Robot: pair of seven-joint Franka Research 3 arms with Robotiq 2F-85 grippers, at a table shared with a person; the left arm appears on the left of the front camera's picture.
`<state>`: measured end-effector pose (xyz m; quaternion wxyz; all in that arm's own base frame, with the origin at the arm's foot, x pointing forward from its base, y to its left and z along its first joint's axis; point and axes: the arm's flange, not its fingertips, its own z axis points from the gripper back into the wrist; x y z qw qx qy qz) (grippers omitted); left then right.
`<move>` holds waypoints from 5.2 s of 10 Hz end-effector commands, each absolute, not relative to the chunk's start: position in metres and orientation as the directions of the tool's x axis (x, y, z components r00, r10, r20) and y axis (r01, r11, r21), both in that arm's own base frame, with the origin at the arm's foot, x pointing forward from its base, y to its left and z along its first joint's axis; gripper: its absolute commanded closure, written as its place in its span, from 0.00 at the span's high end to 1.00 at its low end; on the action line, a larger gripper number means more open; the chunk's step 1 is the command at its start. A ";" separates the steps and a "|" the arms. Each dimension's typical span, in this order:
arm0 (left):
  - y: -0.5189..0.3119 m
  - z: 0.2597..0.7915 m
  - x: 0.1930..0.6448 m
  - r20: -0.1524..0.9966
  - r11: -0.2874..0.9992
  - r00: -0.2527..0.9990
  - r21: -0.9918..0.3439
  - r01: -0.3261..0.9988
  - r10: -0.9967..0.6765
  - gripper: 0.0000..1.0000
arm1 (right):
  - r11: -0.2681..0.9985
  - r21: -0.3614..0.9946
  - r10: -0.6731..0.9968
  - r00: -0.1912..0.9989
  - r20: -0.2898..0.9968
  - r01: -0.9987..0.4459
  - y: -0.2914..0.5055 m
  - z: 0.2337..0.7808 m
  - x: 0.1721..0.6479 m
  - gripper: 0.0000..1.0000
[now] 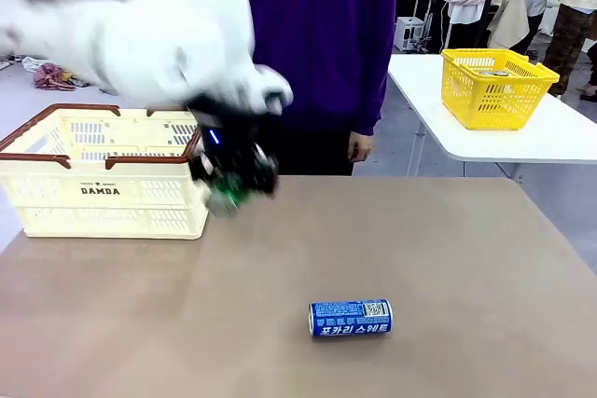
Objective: Place the drinks into the Shopping basket.
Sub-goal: Pick up one drink and place it into the Shopping basket.
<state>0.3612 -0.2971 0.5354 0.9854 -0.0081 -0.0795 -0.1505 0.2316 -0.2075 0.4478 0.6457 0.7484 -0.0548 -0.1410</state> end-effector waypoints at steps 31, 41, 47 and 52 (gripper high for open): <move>-0.112 0.431 0.649 -0.048 0.990 0.998 0.135 0.035 -0.029 0.00 | -0.172 0.979 -0.263 0.953 -0.152 0.109 -0.209 0.454 0.230 1.00; -0.091 0.499 0.618 0.098 0.997 0.993 -0.048 0.064 -0.059 1.00 | -0.172 0.979 -0.263 0.953 -0.152 0.109 -0.209 0.454 0.230 1.00; 0.034 0.625 0.472 0.083 0.864 0.963 -0.427 0.267 -0.256 1.00 | -0.172 0.979 -0.263 0.953 -0.152 0.109 -0.209 0.454 0.230 1.00; 0.228 0.533 0.404 0.160 0.480 0.984 -0.859 0.181 -0.084 1.00 | -0.172 0.979 -0.263 0.953 -0.152 0.109 -0.209 0.454 0.230 1.00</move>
